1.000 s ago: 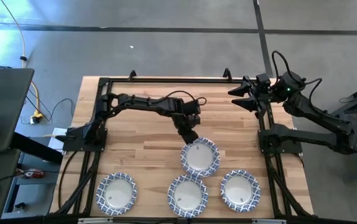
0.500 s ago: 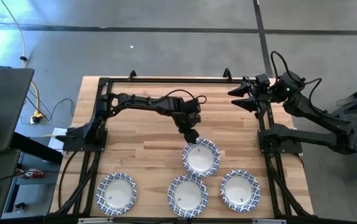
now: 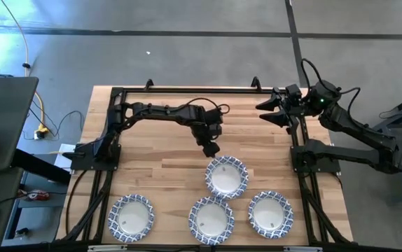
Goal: Nest bowls inside each other
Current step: Stack the white patterned bowl on top of the other white patterned bowls
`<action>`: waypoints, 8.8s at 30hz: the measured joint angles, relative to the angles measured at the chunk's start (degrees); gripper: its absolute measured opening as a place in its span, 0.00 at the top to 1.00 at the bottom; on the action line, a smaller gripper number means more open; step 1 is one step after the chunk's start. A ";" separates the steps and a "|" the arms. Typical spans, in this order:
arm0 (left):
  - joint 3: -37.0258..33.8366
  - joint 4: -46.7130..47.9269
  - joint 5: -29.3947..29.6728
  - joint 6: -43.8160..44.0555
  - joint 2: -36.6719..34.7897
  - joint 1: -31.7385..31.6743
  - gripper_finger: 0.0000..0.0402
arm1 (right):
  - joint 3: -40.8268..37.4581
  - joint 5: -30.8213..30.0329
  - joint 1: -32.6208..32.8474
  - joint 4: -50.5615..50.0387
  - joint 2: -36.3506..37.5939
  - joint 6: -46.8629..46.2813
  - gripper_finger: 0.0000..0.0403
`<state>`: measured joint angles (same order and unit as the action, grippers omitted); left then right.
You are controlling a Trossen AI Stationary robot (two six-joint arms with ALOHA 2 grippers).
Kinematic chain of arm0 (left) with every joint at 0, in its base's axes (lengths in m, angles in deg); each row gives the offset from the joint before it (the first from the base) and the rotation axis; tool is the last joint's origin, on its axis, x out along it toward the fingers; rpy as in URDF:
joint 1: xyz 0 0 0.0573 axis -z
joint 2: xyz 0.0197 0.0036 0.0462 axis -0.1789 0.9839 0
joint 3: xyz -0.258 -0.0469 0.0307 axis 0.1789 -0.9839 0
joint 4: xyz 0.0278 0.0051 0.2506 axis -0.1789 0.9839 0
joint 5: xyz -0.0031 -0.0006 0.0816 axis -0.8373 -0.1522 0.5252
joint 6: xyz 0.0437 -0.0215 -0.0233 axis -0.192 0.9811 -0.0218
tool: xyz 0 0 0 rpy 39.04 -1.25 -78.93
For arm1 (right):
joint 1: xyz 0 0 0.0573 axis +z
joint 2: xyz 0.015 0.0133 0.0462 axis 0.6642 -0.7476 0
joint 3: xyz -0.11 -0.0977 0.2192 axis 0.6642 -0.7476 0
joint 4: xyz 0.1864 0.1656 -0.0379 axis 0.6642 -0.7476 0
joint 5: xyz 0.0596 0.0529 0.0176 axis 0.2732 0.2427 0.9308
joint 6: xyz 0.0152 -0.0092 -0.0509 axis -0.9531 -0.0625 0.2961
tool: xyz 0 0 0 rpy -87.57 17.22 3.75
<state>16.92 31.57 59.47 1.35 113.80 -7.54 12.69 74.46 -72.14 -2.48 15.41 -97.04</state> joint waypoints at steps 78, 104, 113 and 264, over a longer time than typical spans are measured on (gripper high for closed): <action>7.71 29.63 17.93 -19.41 -8.67 -10.84 0.33 | 0.00 4.92 -4.37 -5.45 -0.05 -2.47 0.49; 5.85 45.29 6.40 -27.58 -24.32 -7.54 0.39 | -0.02 -3.23 9.05 -42.36 1.07 -11.22 0.49; -8.12 45.54 3.87 -27.43 -31.24 4.88 0.39 | 0.00 -5.59 11.58 -39.34 1.07 -9.62 0.49; -27.14 0.38 -11.10 -7.64 -33.89 2.99 0.94 | 0.00 -5.42 11.54 -6.64 6.58 -10.48 0.49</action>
<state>-10.23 31.95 48.37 -6.29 79.91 -4.55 12.69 69.04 -60.60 -9.12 21.99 -107.52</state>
